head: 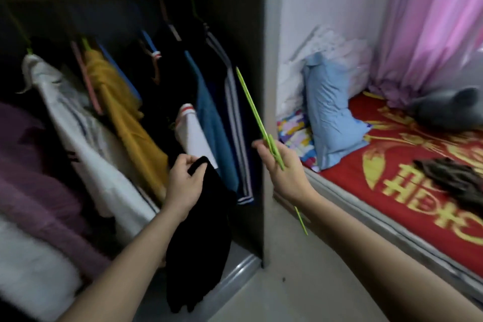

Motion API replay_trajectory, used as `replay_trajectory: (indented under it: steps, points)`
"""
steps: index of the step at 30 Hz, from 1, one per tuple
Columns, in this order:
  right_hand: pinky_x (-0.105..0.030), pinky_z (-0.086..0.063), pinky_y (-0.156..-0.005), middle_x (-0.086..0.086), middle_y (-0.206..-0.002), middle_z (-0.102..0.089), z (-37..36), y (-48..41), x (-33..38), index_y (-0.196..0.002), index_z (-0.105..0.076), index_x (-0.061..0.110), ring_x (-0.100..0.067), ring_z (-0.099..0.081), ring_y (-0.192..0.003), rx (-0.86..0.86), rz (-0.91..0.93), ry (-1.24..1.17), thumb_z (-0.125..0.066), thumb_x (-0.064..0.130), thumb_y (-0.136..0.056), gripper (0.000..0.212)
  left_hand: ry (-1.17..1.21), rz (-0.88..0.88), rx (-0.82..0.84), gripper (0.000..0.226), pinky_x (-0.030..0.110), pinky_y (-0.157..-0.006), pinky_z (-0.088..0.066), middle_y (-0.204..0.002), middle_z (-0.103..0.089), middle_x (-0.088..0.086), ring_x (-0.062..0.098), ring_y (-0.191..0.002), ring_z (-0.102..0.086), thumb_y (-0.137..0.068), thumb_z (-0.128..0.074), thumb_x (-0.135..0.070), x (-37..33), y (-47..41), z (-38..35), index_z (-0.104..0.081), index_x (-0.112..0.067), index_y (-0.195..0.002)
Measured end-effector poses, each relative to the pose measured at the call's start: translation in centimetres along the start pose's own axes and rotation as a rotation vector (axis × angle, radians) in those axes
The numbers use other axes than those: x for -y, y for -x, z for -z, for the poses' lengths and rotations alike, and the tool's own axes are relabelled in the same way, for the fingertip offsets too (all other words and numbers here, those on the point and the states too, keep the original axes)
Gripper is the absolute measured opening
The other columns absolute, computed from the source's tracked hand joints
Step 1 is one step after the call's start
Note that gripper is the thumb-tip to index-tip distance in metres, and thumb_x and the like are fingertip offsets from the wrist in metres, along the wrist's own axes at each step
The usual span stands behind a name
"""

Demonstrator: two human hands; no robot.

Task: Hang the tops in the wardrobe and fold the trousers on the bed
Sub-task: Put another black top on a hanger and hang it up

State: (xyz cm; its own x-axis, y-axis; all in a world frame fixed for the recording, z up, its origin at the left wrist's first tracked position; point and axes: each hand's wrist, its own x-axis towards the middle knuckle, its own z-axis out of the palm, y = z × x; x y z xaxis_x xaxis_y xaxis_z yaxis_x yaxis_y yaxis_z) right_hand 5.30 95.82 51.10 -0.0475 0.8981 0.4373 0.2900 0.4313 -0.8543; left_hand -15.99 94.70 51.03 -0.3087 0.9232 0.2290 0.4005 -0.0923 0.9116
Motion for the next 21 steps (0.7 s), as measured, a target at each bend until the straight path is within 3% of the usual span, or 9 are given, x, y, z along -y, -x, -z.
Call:
replay_trajectory:
  steps: [4,7,9,10,12,15,18,21]
  points:
    - [-0.039,-0.047,-0.075,0.005,-0.075,-0.056,8.6,3.9,-4.5,-0.089,-0.052,0.015,-0.014,-0.053,-0.073,0.052,-0.237,0.318,-0.067,0.067,-0.076,0.055,-0.025,-0.155,0.171,0.012,0.011,-0.063,-0.042,-0.08,-0.061,-0.003,-0.004,-0.069,-0.055,-0.09,-0.068,-0.015,-4.7,3.6,-8.2,-0.056,-0.013,-0.088]
    - [-0.037,-0.047,-0.076,0.005,-0.083,-0.056,13.9,6.1,-6.3,-0.094,-0.053,0.016,-0.013,-0.055,-0.079,0.116,-0.246,0.373,-0.075,0.058,-0.078,0.05,-0.043,-0.272,0.332,0.021,0.012,-0.06,-0.042,-0.071,-0.058,-0.005,-0.003,-0.062,-0.052,-0.083,-0.076,-0.013,-7.5,6.5,-13.6,-0.056,-0.017,-0.08]
    - [-0.025,-0.047,-0.078,0.012,-0.085,-0.06,16.9,7.2,-7.0,-0.098,-0.056,0.023,-0.004,-0.059,-0.084,0.161,-0.22,0.333,-0.077,0.046,-0.082,0.035,-0.059,-0.309,0.455,0.025,0.014,-0.059,-0.041,-0.069,-0.057,-0.007,-0.002,-0.061,-0.051,-0.079,-0.076,-0.004,-8.8,8.0,-16.0,-0.055,-0.018,-0.079]
    - [-0.016,-0.042,-0.072,0.015,-0.076,-0.056,18.3,7.7,-7.2,-0.087,-0.053,0.028,0.005,-0.055,-0.076,0.152,-0.196,0.33,-0.077,0.033,-0.086,0.024,-0.079,-0.339,0.493,0.028,0.016,-0.06,-0.04,-0.07,-0.056,-0.007,-0.002,-0.061,-0.05,-0.075,-0.074,0.002,-9.2,8.5,-17.0,-0.055,-0.018,-0.078]
    - [-0.014,-0.035,-0.063,0.015,-0.062,-0.043,20.8,8.3,-8.0,-0.07,-0.039,0.033,0.007,-0.049,-0.062,0.031,-0.167,0.342,-0.071,0.014,-0.091,0.042,-0.117,-0.375,0.552,0.032,0.015,-0.062,-0.038,-0.073,-0.055,-0.006,-0.002,-0.062,-0.048,-0.07,-0.067,0.009,-9.8,9.2,-18.8,-0.053,-0.018,-0.08]
    - [-0.028,-0.031,-0.059,0.009,-0.064,-0.037,23.5,8.5,-8.0,-0.071,-0.037,0.017,-0.007,-0.038,-0.058,-0.179,-0.18,0.328,-0.058,0.021,-0.099,0.035,-0.099,-0.32,0.63,0.03,0.013,-0.067,-0.04,-0.084,-0.056,-0.004,-0.006,-0.068,-0.05,-0.073,-0.066,0.009,-10.2,9.6,-21.0,-0.053,-0.012,-0.089]
    - [-0.017,-0.031,-0.057,0.007,-0.063,-0.037,25.4,8.0,-6.5,-0.078,-0.036,0.011,-0.002,-0.037,-0.054,-0.347,-0.201,0.338,-0.053,0.015,-0.1,0.029,-0.028,-0.207,0.656,0.03,0.008,-0.063,-0.042,-0.089,-0.056,-0.004,-0.009,-0.069,-0.052,-0.078,-0.068,0.006,-10.3,9.6,-23.0,-0.054,-0.012,-0.096]
    - [-0.025,-0.03,-0.059,0.003,-0.067,-0.039,26.8,8.1,-5.7,-0.077,-0.035,0.014,-0.002,-0.035,-0.057,-0.415,-0.212,0.332,-0.051,0.011,-0.1,0.028,0.017,-0.135,0.803,0.033,0.015,-0.06,-0.046,-0.089,-0.057,0.0,0.008,-0.075,-0.056,-0.078,-0.072,-0.001,-10.1,9.2,-24.6,-0.051,-0.019,-0.095]
